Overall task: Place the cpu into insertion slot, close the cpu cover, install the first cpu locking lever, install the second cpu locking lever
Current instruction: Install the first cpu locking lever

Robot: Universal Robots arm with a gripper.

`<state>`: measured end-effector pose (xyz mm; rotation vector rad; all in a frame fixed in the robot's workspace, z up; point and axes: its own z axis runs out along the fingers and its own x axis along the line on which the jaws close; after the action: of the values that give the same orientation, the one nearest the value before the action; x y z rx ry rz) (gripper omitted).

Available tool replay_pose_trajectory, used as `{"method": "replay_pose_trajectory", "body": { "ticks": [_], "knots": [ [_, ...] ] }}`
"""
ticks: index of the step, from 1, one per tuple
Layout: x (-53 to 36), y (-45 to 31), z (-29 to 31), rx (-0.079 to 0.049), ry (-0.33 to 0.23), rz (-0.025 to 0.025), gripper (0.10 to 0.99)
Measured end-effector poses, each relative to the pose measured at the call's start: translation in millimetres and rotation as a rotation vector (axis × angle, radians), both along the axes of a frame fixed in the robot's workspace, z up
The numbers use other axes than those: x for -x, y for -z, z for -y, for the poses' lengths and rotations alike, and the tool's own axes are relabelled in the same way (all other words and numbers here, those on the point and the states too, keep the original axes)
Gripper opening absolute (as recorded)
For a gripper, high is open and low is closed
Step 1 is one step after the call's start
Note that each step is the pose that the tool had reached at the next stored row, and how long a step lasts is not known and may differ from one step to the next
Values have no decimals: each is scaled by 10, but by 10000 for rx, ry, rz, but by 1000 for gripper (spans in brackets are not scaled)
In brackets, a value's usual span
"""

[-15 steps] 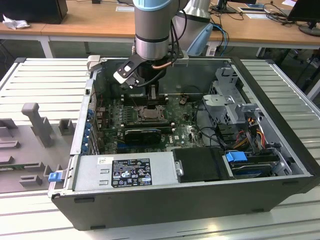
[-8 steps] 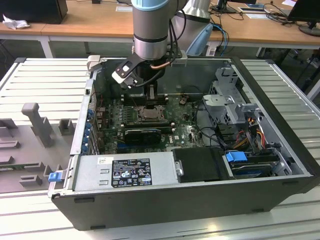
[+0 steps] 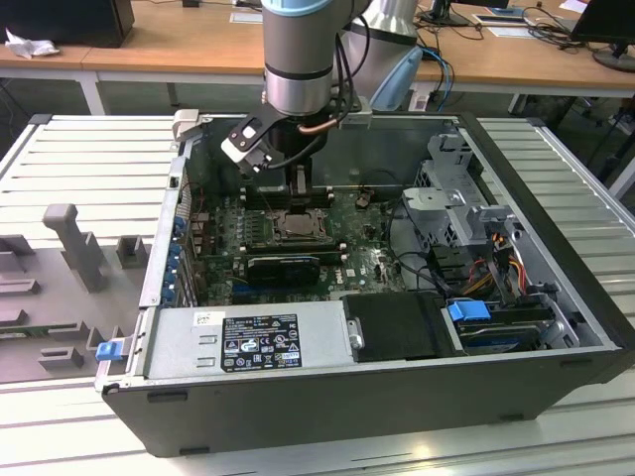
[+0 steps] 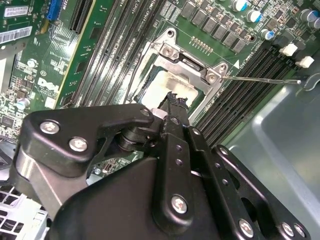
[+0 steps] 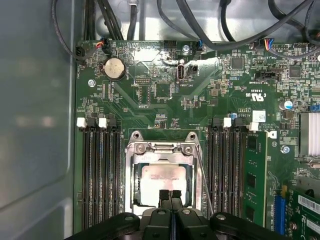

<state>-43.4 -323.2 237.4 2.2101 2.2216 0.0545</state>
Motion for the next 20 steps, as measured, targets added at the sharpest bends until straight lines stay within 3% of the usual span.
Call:
{"method": "replay_pose_trajectory", "body": {
  "ticks": [6,20],
  "knots": [
    [0,-72,0,0,1,0,106],
    [0,-113,0,1,1,0,106]
  ]
}}
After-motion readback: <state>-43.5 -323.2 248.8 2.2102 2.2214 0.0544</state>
